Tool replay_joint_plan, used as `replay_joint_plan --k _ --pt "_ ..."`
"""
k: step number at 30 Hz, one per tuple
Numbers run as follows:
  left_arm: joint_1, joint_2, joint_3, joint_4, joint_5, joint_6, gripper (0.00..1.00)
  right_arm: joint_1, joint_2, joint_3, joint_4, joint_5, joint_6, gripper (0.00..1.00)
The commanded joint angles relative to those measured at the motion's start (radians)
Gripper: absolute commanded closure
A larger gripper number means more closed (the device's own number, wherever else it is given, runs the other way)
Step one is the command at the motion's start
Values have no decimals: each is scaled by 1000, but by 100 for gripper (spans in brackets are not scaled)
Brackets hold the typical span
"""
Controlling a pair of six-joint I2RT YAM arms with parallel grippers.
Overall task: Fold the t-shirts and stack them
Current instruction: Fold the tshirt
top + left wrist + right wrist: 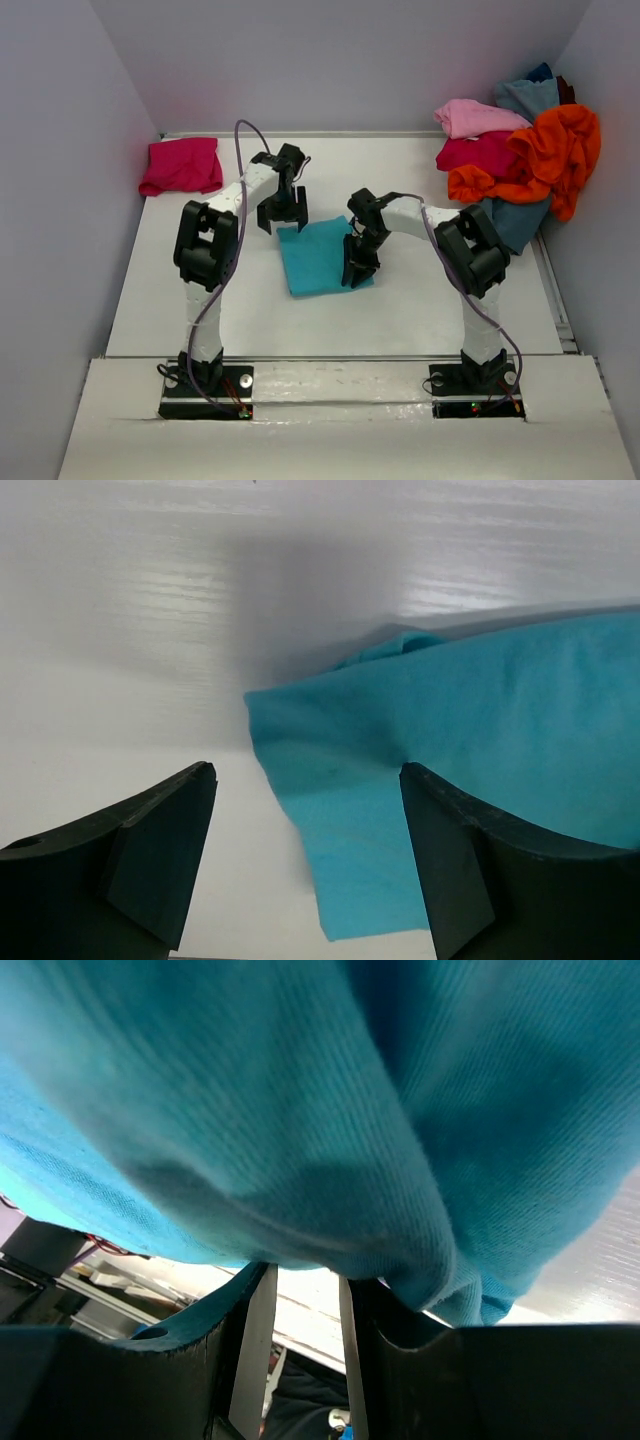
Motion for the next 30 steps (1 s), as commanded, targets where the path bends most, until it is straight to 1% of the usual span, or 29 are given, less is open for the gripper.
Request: replay_joint_plan --k 1,8,12,14,16,21,25,27,30 --pt "-40 -108 -5 -7 19 27 15 7 22 27 12 27 8 63" --pt "-49 -92 -53 -13 -4 37 15 7 25 32 8 31 8 63" --pt "-49 -144 -109 -12 4 -6 11 7 25 33 6 34 6 63" --pt "-34 -192 -198 54 82 -49 11 7 30 38 4 33 5 63" --pt "-20 -212 -269 80 113 -69 11 7 31 40 3 33 3 63" --pt "-11 -269 -347 119 160 -106 10 7 15 50 1 37 -3 64" --pt "2 -325 -433 181 218 -141 9 7 -47 102 -20 82 -12 63" --pt "26 -350 -493 252 289 -166 9 7 -73 145 -23 117 -20 63" --pt "26 -373 -542 318 362 -196 9 7 -65 206 -51 133 -41 63"
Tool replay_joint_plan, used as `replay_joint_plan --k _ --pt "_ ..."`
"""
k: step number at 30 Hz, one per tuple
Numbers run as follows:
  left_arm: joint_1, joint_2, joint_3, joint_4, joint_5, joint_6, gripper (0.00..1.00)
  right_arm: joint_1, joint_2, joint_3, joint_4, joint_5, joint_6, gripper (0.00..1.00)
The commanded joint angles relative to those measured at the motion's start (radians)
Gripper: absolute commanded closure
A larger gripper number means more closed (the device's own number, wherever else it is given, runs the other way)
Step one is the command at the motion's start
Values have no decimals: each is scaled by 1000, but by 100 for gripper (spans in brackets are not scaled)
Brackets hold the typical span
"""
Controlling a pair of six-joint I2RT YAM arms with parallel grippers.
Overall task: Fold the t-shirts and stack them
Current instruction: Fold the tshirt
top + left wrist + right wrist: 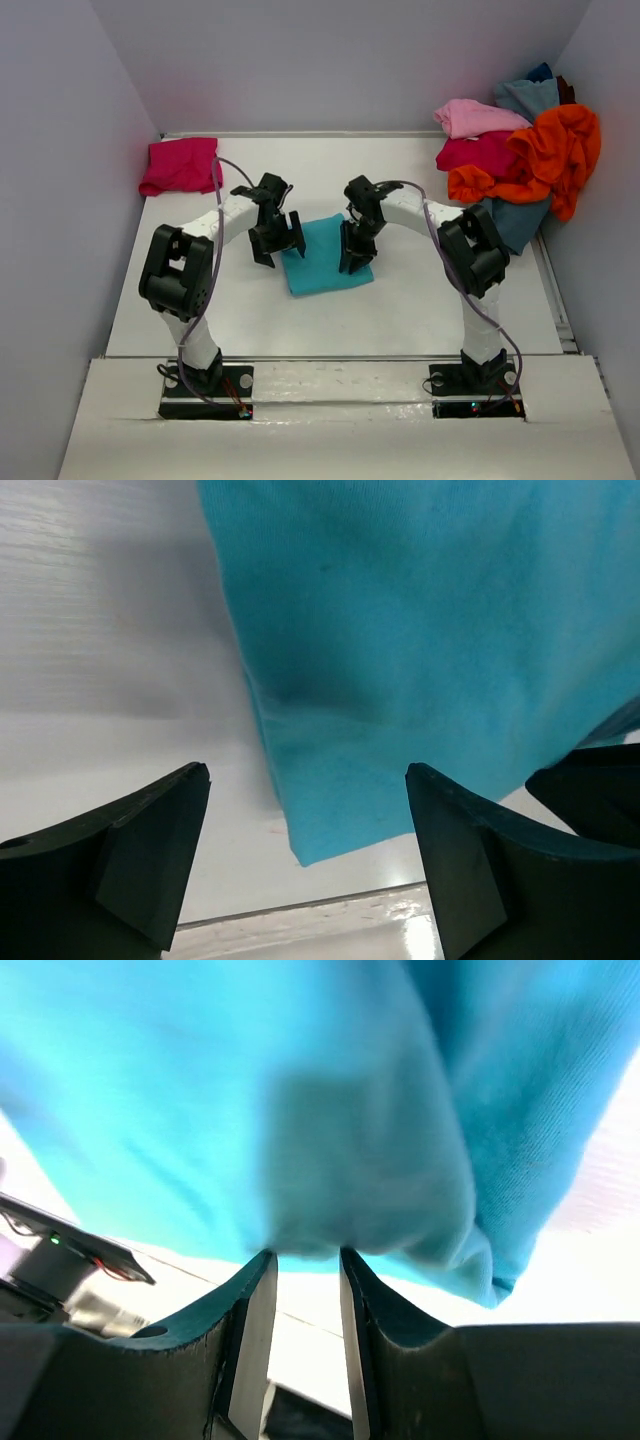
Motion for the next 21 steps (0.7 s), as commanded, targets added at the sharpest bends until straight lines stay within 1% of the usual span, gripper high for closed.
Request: replay_joint_plan --k 1,7,9,15,18,21 --pt "10 -82 -84 141 136 -62 9 7 -61 113 -23 65 -38 63" --pt "30 -131 -185 259 206 -125 8 7 -66 118 -42 65 -58 63" --pt "39 -139 -212 276 209 -140 8 7 -69 118 -40 67 -66 63" --pt "39 -158 -239 274 160 -151 7 7 -46 118 -10 78 -89 63" --pt "49 -159 -249 260 148 -152 7 7 -35 118 23 107 -104 63" --pt "49 -165 -264 257 142 -155 7 7 -5 159 36 153 -112 63"
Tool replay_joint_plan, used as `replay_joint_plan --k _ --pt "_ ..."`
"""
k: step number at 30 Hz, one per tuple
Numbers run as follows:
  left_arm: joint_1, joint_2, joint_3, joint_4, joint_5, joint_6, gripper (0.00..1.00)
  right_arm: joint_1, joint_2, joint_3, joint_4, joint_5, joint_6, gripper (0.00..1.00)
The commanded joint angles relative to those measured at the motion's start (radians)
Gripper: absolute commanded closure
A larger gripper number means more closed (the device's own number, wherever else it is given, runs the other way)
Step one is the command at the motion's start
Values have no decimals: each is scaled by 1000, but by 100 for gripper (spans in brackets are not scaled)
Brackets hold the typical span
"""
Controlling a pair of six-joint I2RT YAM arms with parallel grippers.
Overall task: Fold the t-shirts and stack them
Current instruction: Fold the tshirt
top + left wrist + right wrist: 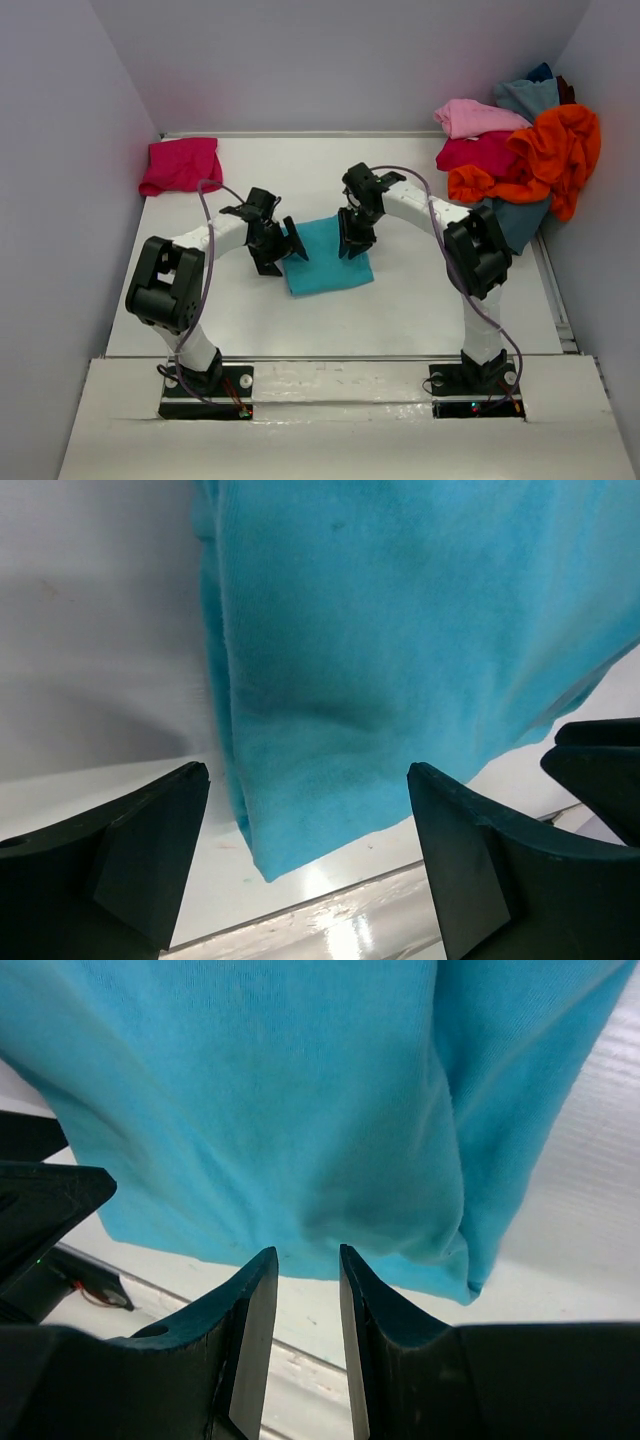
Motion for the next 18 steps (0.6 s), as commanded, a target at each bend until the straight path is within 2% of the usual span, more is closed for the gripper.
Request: replay_joint_plan --k 1,11,18 --pt "17 -56 -30 -5 -16 -11 7 7 35 83 54 77 -34 63" --pt "47 -64 -72 19 -1 -10 7 7 164 256 36 98 -36 63" --pt "56 -35 -110 105 48 -19 7 7 172 238 42 97 -44 63"
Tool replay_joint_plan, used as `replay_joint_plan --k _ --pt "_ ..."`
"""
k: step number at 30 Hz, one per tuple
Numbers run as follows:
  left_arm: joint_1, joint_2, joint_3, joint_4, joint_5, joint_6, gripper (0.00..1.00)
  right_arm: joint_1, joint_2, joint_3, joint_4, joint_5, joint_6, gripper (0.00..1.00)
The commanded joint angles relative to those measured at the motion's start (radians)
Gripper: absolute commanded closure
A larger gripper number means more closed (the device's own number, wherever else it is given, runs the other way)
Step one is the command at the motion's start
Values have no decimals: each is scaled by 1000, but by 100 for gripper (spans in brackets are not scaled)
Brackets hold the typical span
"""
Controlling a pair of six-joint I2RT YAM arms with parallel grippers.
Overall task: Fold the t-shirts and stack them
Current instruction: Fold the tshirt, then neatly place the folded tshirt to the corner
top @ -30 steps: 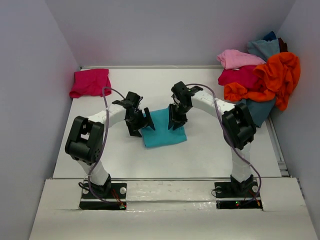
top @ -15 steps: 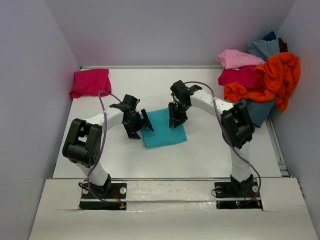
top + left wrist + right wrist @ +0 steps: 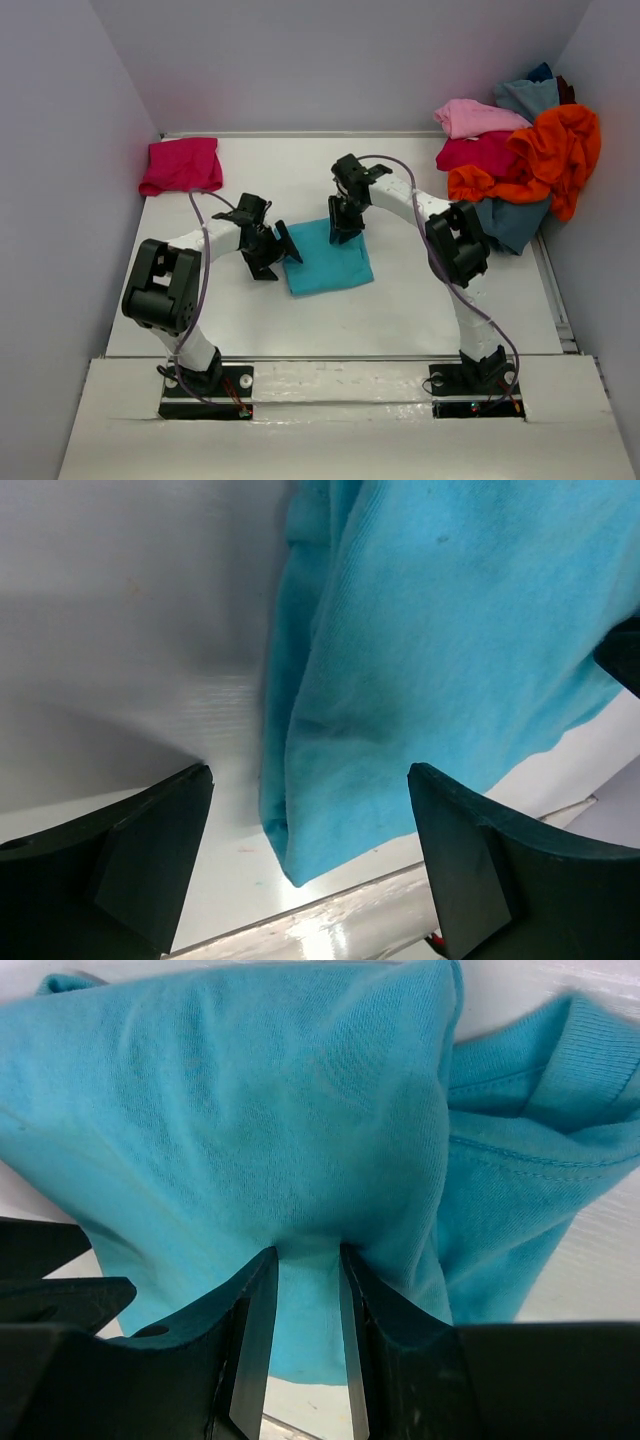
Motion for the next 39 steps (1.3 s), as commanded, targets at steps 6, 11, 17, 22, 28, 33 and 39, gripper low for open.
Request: replay_joint_plan --k 6,11,17,22,28,33,39 --pt "26 41 -90 195 110 -26 6 7 -2 -11 8 13 -30 63" --pt "35 60 -118 228 121 -35 6 7 -3 -14 2 16 -33 63" --pt "45 63 -123 213 84 -24 6 7 -2 -14 -6 16 -38 63" --pt "45 51 -87 105 -23 -8 6 7 3 -17 -7 12 -38 63" --pt "57 -11 -38 -16 -140 3 6 7 10 -17 -7 4 -38 63" --pt "104 -23 -67 32 -94 14 5 7 4 -25 -2 -1 -38 63" --pt "140 15 -119 124 -5 45 5 -2 -6 -29 -6 5 -44 63"
